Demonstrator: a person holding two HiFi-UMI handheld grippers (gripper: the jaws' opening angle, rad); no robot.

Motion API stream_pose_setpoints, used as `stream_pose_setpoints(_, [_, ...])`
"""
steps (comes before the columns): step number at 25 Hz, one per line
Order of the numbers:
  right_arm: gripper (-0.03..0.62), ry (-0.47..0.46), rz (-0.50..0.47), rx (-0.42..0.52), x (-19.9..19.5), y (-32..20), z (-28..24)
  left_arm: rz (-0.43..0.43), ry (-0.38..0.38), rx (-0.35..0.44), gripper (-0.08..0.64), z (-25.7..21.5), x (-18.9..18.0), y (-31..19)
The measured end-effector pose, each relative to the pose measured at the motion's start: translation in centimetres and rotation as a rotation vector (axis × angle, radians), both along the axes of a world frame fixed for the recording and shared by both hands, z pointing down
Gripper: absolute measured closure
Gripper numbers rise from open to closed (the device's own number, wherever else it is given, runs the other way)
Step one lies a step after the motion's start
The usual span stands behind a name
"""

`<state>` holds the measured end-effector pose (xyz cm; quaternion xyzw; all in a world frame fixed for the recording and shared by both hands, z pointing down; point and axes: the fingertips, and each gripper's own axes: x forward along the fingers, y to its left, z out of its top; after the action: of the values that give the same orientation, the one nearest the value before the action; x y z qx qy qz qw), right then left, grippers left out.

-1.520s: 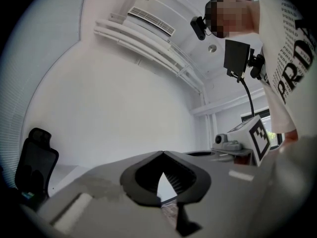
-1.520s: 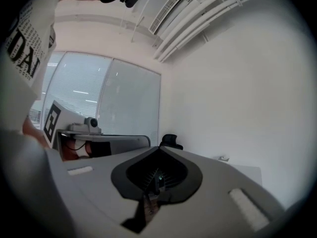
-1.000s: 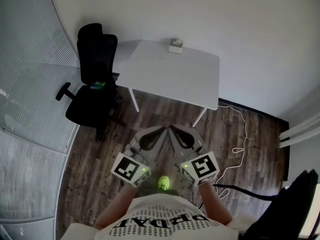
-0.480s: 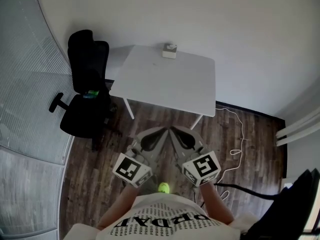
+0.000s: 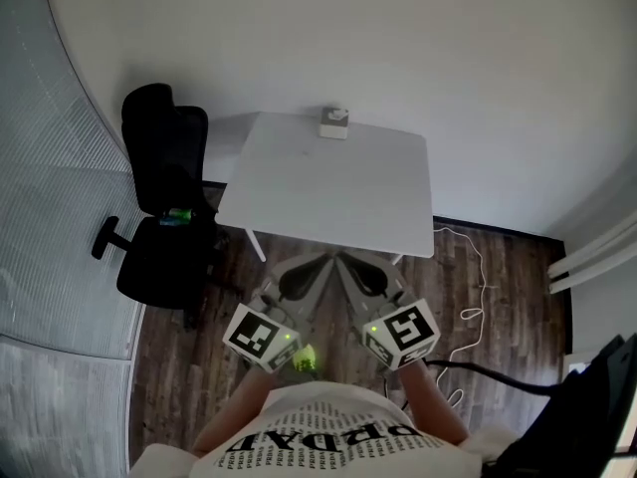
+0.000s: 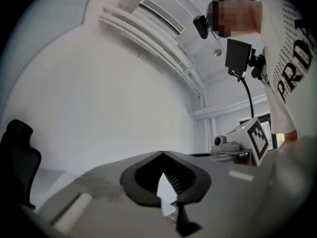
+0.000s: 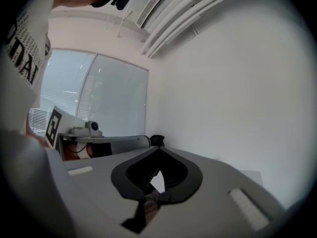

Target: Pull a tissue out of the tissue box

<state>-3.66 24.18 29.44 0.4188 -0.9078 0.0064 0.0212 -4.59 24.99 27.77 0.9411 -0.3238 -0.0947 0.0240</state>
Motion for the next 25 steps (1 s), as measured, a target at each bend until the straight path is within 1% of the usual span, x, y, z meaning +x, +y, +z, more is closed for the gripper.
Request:
stream_pose_setpoints(4, [0.583, 0.001, 0.017, -0.002, -1.6, -2.5, 0.0, 0.020, -0.015, 0.000, 0.556, 0.1, -1.6, -2.6])
stream_pose_setpoints(8, [0.584, -0.005, 0.037, -0.006, -2.8, -4.5, 0.0, 0.042, 0.001, -0.006, 0.557, 0.0, -2.8, -4.5])
stream_pose_setpoints(14, [0.583, 0.015, 0.044, -0.022, -4.3, -5.8, 0.9, 0.059, 0.005, -0.028, 0.557, 1.0, -4.3, -5.8])
stream_pose_setpoints(17, [0.583, 0.029, 0.039, -0.023, -4.6, -6.3, 1.2, 0.069, -0.009, -0.030, 0.557, 1.6, -4.6, -6.0])
stream_pose_setpoints(23, [0.583, 0.043, 0.026, -0.038, -5.0, -7.9, 2.1, 0.054, -0.015, -0.051, 0.556, 2.6, -4.9, -7.5])
stream_pose_setpoints(25, [0.583, 0.042, 0.021, -0.039, -4.9, -8.7, 2.3, 0.044, -0.004, -0.048, 0.557, 2.6, -4.8, -8.3])
